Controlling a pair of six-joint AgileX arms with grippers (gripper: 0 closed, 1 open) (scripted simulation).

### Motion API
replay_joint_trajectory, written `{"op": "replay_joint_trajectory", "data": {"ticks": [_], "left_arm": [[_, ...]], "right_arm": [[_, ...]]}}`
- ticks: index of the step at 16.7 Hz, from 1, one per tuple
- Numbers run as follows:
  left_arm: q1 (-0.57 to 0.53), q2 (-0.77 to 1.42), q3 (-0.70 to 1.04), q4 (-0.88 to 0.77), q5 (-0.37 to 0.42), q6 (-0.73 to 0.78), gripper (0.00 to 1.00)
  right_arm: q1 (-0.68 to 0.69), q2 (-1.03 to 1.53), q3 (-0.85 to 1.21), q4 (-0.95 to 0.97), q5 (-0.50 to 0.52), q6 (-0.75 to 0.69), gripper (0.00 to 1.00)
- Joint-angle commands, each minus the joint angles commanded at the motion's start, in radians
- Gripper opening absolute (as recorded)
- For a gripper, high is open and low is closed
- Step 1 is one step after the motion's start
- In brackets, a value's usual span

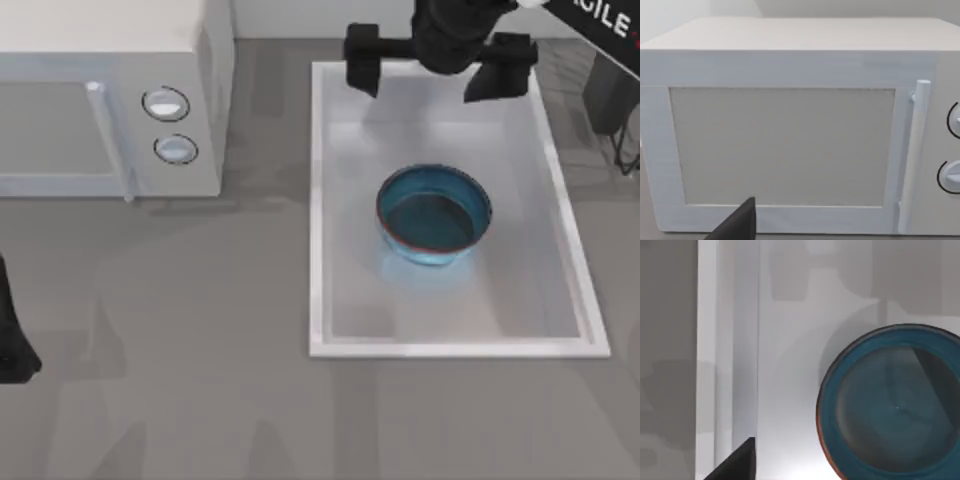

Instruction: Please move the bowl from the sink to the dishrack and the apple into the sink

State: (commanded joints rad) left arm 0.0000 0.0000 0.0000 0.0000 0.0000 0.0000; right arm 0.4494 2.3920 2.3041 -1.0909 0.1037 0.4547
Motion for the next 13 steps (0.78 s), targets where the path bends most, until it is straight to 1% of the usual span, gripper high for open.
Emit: {"op": "replay_joint_trajectory", "data": {"ticks": [3,5,7,13], "left_arm": [[0.0,0.0,0.0,0.0,0.0,0.0,1.0],[0.0,0.0,0.0,0.0,0.0,0.0,1.0],[0.0,0.0,0.0,0.0,0.0,0.0,1.0],[0.0,0.0,0.0,0.0,0.0,0.0,1.0]], "right_arm": [[0.043,0.185,0.145,-0.102,0.006,0.048,1.0],[0.062,0.254,0.202,-0.143,0.008,0.071,1.0],[0.072,0.287,0.229,-0.164,0.009,0.084,1.0],[0.067,0.292,0.226,-0.159,0.008,0.082,1.0]]}}
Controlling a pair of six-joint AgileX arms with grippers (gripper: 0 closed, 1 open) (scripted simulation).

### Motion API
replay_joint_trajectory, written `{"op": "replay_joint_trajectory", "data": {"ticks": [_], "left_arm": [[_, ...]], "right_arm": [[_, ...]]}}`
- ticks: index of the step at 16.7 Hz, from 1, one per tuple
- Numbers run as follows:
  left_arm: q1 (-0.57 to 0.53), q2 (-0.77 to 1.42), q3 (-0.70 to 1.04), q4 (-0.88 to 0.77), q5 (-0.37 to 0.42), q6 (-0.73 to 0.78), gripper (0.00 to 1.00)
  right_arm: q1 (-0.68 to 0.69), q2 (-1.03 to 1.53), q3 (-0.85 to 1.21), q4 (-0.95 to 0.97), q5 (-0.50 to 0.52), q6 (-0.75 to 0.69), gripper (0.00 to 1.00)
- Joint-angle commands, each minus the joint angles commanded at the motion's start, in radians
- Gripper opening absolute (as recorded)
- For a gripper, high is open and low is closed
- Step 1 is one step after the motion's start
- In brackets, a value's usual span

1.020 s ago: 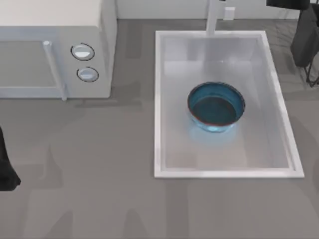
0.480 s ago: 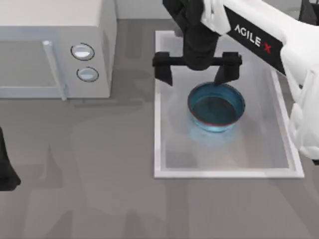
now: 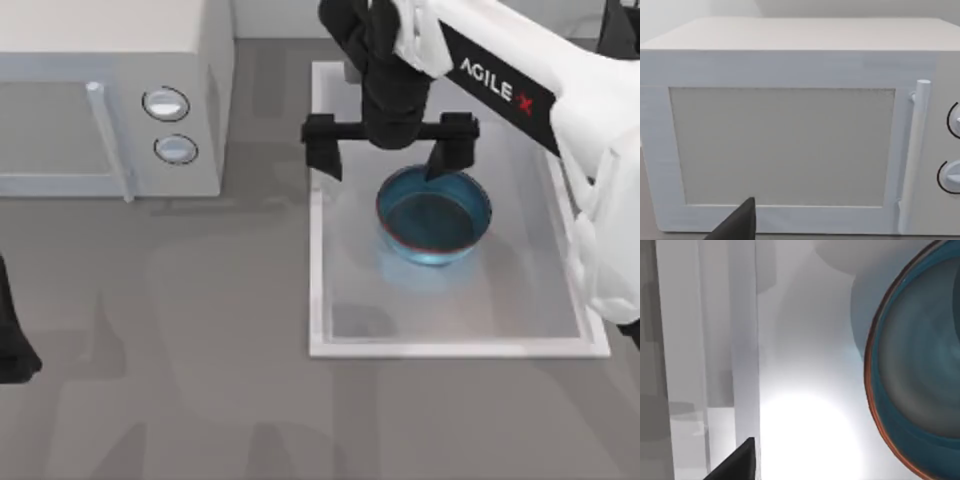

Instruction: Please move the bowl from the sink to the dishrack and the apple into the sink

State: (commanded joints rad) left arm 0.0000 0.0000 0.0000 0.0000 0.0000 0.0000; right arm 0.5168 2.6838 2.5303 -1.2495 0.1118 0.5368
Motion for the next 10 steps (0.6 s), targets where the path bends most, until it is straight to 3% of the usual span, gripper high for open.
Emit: {"op": "replay_joint_trajectory", "data": {"ticks": [10], "left_arm": [[0.0,0.0,0.0,0.0,0.0,0.0,1.0]], "right_arm": [[-0.014,0.178,-0.024,0.207,0.0,-0.017,1.0]]}}
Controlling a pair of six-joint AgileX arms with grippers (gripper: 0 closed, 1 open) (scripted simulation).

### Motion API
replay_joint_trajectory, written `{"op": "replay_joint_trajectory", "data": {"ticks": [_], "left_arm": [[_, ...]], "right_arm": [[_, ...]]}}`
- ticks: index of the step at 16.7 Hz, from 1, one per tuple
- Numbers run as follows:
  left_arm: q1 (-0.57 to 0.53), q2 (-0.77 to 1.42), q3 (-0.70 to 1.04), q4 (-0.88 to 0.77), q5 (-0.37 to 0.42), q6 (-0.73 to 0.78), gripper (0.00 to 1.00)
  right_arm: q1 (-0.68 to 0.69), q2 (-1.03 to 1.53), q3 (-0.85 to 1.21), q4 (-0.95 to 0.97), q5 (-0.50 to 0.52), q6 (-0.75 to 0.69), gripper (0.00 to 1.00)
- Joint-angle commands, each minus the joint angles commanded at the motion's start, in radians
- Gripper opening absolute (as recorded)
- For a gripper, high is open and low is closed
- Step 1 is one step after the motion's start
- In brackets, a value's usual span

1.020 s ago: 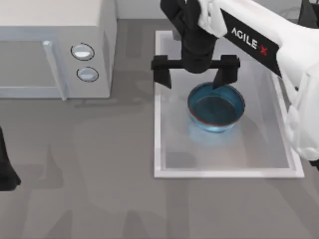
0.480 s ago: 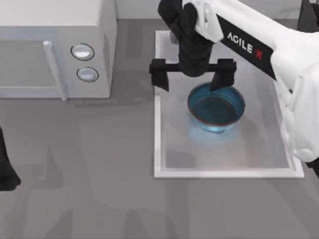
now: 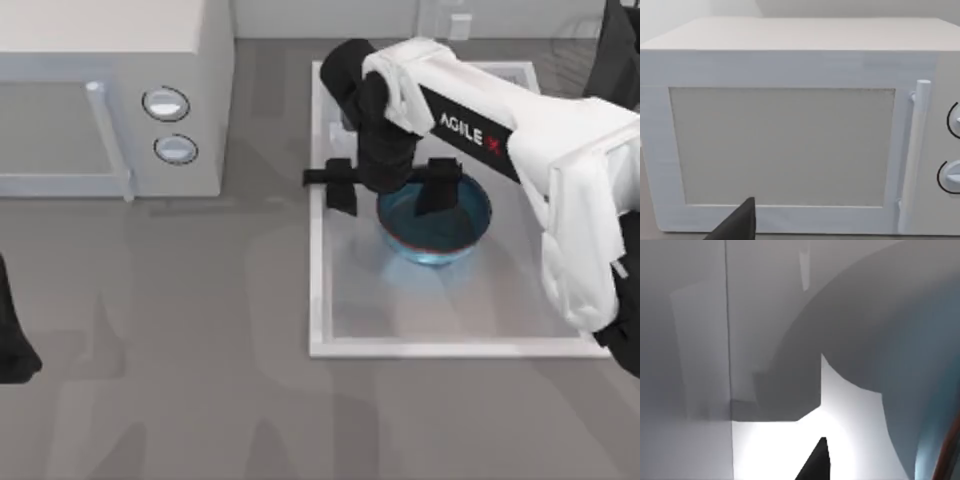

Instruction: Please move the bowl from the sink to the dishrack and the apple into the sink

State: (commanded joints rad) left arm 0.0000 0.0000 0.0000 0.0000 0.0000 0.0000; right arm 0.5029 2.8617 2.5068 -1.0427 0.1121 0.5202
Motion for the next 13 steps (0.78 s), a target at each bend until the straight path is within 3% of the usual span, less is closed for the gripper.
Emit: {"op": "replay_joint_trajectory", "data": {"ticks": [3,13], "left_arm": [[0.0,0.0,0.0,0.0,0.0,0.0,1.0],[0.0,0.0,0.0,0.0,0.0,0.0,1.0]], "right_arm": [[0.0,0.0,0.0,0.0,0.0,0.0,1.0],[0.0,0.0,0.0,0.0,0.0,0.0,0.25]]}}
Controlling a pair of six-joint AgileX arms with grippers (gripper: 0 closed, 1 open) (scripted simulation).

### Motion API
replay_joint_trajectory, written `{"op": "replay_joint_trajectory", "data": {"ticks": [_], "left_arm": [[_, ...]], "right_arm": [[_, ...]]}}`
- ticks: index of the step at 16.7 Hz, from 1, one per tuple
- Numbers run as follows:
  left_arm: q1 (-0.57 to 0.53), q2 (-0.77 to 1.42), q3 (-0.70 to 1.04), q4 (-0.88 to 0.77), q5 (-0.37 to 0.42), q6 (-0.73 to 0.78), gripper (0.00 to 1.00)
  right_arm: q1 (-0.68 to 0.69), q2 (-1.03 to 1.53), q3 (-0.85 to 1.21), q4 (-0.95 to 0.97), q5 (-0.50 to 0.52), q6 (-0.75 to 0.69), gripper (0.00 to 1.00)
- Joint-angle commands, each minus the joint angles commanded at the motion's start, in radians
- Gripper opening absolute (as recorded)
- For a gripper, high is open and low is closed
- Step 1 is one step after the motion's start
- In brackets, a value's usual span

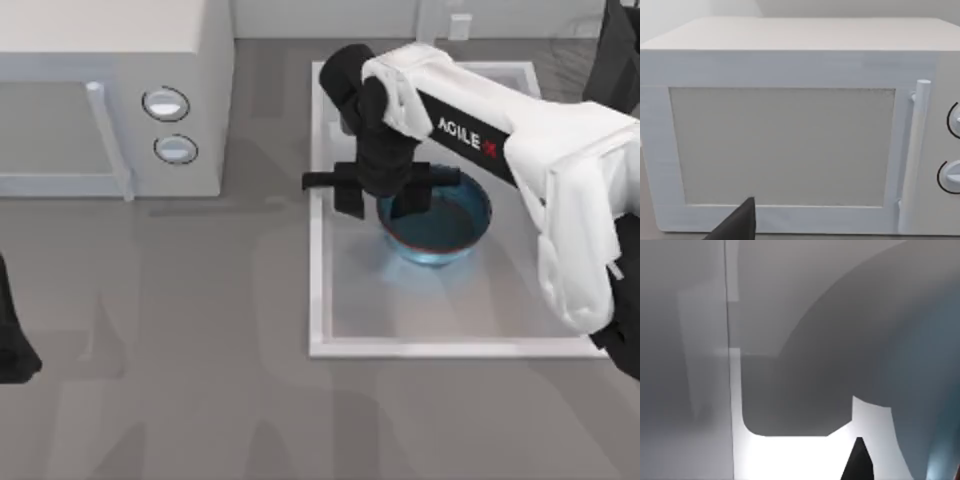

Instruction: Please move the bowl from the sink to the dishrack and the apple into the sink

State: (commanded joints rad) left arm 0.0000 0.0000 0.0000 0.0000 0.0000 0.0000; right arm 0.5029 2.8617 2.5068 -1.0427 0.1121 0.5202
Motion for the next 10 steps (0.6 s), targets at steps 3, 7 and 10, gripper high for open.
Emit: {"op": "replay_joint_trajectory", "data": {"ticks": [3,7,10], "left_arm": [[0.0,0.0,0.0,0.0,0.0,0.0,1.0],[0.0,0.0,0.0,0.0,0.0,0.0,1.0],[0.0,0.0,0.0,0.0,0.0,0.0,1.0]], "right_arm": [[0.0,0.0,0.0,0.0,0.0,0.0,0.02],[0.0,0.0,0.0,0.0,0.0,0.0,0.0],[0.0,0.0,0.0,0.0,0.0,0.0,0.0]]}}
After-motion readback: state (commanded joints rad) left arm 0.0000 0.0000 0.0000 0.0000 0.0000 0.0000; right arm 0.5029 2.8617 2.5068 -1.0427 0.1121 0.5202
